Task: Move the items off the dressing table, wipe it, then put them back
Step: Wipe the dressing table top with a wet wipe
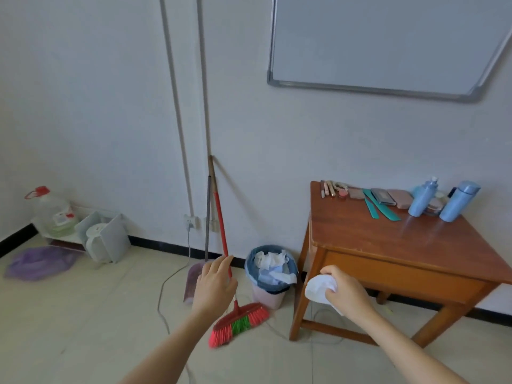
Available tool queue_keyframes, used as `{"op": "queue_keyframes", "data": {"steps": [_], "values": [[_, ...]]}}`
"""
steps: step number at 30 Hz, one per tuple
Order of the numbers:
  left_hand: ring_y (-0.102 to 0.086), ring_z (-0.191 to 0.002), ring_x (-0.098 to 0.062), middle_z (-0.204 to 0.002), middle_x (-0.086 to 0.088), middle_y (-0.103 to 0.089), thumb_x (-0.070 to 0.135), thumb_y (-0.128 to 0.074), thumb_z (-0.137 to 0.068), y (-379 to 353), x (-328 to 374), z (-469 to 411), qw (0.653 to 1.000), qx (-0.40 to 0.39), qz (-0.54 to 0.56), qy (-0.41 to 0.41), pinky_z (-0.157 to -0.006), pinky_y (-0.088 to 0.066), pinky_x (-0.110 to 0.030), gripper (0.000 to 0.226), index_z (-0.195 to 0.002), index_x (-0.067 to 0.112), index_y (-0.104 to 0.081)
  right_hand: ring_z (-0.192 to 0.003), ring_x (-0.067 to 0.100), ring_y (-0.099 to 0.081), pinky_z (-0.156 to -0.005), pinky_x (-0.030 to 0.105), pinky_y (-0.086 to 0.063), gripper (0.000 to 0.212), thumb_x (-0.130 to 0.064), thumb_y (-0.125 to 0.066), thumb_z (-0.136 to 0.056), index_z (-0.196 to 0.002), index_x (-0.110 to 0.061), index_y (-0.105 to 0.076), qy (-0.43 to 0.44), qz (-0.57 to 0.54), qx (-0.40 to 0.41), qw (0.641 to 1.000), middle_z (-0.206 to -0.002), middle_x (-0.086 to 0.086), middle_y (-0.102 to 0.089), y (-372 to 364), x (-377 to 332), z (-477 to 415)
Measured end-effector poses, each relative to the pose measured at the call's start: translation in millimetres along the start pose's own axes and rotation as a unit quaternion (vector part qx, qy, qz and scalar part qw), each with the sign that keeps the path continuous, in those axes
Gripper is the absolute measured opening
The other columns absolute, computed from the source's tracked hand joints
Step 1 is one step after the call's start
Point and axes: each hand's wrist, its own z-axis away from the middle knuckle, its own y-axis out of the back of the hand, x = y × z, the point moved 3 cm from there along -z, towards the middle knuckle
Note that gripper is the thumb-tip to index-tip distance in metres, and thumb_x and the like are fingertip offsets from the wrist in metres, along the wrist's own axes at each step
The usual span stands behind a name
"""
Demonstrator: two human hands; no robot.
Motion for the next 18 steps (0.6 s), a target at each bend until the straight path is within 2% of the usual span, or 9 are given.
{"op": "queue_keyframes", "data": {"steps": [3,8,15,18], "values": [[-0.026,-0.135,-0.017,-0.147,0.002,-0.034,0.022,-0.046,-0.092,-14,-2,-39,1.0,0.004,0.023,0.017,-0.111,-0.029,-0.038,0.052,-0.141,0.02,-0.03,-0.081,0.011,-0.052,-0.06,0.022,-0.043,0.036,-0.009,-0.048,-0.083,-0.115,-0.025,-0.05,-0.012,-0.019,0.001,1.0,-0.101,-0.005,-0.057,-3,-2,-49],[-0.024,-0.135,-0.016,-0.148,0.002,-0.032,0.025,-0.045,-0.093,-53,-46,-74,0.996,-0.041,0.012,0.072,-0.11,-0.027,-0.033,0.052,-0.141,0.021,-0.029,-0.08,0.01,-0.052,-0.053,0.015,-0.035,0.039,-0.011,-0.047,-0.082,-0.119,-0.024,-0.049,-0.017,-0.014,-0.043,0.999,-0.108,-0.002,-0.061,-34,1,-113],[-0.028,-0.133,-0.022,-0.143,-0.004,-0.039,0.021,-0.047,-0.091,-72,-76,-198,0.989,-0.065,0.058,0.116,-0.109,-0.032,-0.04,0.049,-0.138,0.017,-0.035,-0.101,0.018,-0.055,-0.069,0.024,-0.041,0.033,-0.007,-0.046,-0.086,-0.116,-0.019,-0.052,-0.059,-0.031,-0.046,0.997,-0.119,0.002,-0.056,-75,-6,-209],[-0.027,-0.134,-0.021,-0.144,-0.002,-0.04,0.021,-0.048,-0.091,-72,-81,-250,0.988,-0.06,0.062,0.125,-0.108,-0.03,-0.038,0.049,-0.138,0.019,-0.036,-0.103,0.015,-0.053,-0.072,0.017,-0.041,0.03,-0.006,-0.047,-0.086,-0.114,-0.016,-0.054,-0.086,-0.03,-0.056,0.994,-0.123,0.003,-0.053,-88,-10,-247]]}}
